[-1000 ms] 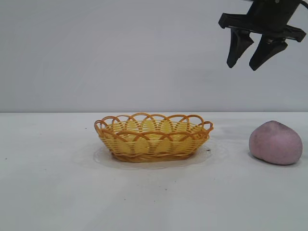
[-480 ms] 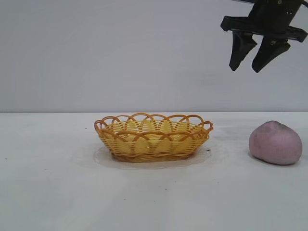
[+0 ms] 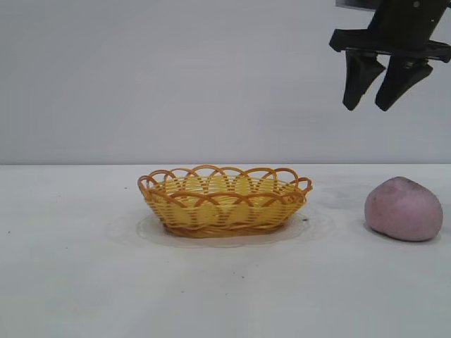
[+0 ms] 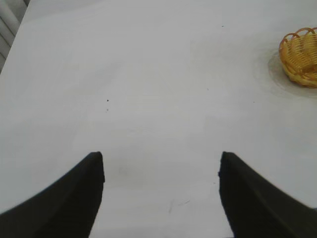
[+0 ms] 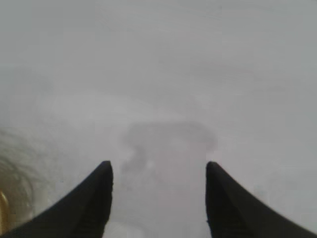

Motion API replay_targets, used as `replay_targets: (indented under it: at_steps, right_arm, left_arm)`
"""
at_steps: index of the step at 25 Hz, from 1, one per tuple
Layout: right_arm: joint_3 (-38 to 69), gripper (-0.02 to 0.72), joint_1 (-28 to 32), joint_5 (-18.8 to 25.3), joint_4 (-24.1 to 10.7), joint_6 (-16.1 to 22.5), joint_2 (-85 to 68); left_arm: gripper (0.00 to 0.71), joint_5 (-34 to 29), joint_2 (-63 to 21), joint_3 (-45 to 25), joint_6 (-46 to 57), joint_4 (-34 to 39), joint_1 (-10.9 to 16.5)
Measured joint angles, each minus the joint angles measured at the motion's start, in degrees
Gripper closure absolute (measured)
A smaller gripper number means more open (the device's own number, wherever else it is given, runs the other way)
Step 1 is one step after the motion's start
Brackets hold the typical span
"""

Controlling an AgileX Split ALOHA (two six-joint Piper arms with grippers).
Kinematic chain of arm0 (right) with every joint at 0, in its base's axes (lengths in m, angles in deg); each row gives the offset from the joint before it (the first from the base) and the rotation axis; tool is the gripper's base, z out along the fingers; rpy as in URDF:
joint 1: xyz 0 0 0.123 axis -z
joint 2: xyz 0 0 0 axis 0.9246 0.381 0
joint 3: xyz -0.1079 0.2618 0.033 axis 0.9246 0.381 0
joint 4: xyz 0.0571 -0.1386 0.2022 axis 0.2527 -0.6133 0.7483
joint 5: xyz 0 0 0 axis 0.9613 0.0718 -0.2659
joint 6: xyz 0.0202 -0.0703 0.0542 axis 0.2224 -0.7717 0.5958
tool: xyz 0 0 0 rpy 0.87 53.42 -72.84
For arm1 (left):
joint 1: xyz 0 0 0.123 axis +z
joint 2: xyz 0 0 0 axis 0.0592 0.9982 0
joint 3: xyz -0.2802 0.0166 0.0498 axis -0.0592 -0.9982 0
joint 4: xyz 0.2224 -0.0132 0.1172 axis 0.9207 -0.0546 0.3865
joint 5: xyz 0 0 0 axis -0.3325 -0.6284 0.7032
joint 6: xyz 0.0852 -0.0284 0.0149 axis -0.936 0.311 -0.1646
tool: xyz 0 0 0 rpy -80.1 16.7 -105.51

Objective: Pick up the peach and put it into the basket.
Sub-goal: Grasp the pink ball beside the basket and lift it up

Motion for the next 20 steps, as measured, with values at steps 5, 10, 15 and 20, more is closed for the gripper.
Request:
replay_targets:
  at_steps: [5,10,15,20]
  right_arm:
    - [0.00,0.322,0.00,7.39,-0.83,0.40,-2.39]
    - [0.00,0.322,0.00,17.88,-0.60,0.55,-3.15]
    - [0.11,0.322,0.00,24.46,0.67,0.65,-3.15]
    - [3.22,0.322,0.00,24.05,2.47,0.65,-2.89]
  left_arm:
    - [0.276,0.00,0.00,0.00,0.00,0.00,0.00]
    - [0.276,0.00,0.00,0.00,0.00,0.00,0.00]
    - [0.276,0.00,0.00,0.00,0.00,0.00,0.00]
    - [0.276,0.00,0.00,0.00,0.03,0.00,0.00]
